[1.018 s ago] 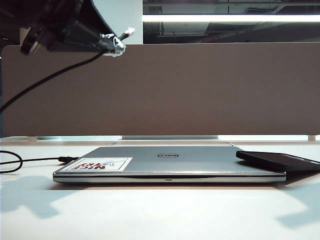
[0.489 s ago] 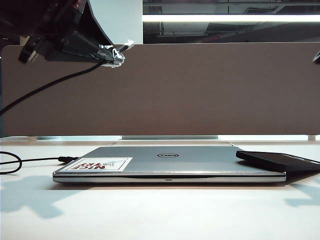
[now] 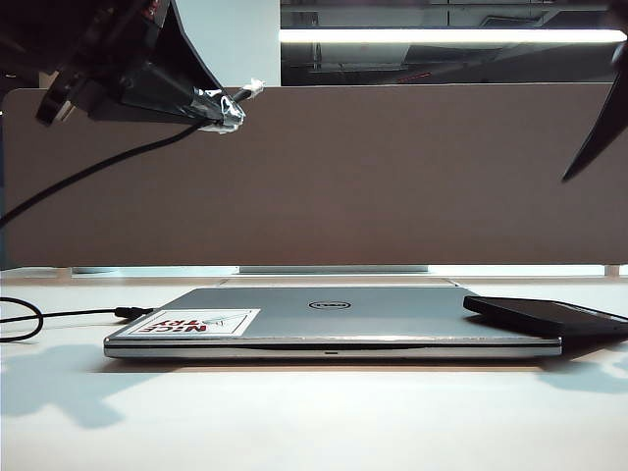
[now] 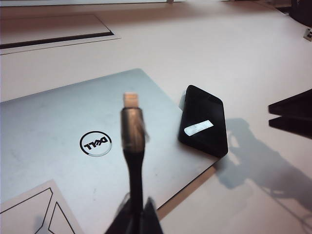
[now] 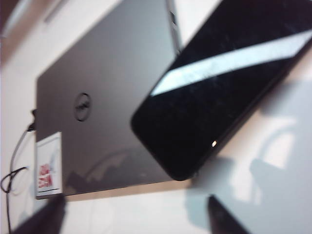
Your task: Pick up the charging cable and the phone, plug the charging cable into the charging port on the phone, and finally place them back on the table.
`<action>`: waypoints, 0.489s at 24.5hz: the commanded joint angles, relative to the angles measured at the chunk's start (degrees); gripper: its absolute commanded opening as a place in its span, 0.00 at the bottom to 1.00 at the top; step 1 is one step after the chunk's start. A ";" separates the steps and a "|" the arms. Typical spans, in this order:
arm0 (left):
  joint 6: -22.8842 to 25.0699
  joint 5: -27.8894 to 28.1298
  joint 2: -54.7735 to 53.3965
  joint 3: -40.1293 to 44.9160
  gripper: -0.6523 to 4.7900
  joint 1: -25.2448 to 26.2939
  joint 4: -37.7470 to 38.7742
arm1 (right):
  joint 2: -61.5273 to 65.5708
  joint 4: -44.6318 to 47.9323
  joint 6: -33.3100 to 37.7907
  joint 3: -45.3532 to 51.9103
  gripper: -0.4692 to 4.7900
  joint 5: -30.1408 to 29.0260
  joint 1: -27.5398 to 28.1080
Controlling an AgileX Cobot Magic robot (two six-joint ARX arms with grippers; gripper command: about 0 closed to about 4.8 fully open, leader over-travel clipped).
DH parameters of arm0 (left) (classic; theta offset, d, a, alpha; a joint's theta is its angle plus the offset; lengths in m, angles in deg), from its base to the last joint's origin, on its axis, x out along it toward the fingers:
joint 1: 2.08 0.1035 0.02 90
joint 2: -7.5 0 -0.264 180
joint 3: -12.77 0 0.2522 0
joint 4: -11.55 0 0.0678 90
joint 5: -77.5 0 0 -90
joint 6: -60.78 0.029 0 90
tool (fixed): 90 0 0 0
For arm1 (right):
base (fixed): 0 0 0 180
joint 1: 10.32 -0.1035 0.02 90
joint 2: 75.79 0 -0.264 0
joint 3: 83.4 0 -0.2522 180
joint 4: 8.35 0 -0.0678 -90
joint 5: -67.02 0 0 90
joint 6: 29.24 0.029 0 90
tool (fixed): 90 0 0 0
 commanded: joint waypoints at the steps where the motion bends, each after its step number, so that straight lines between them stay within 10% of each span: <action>1: 0.04 -0.02 0.07 -0.04 0.11 -0.04 -0.37 | 2.86 2.43 0.26 -0.52 0.83 -0.28 0.28; 12: 0.04 -0.02 0.07 -0.04 0.11 -0.24 -0.59 | 15.74 10.34 1.68 -0.59 0.82 -4.00 2.95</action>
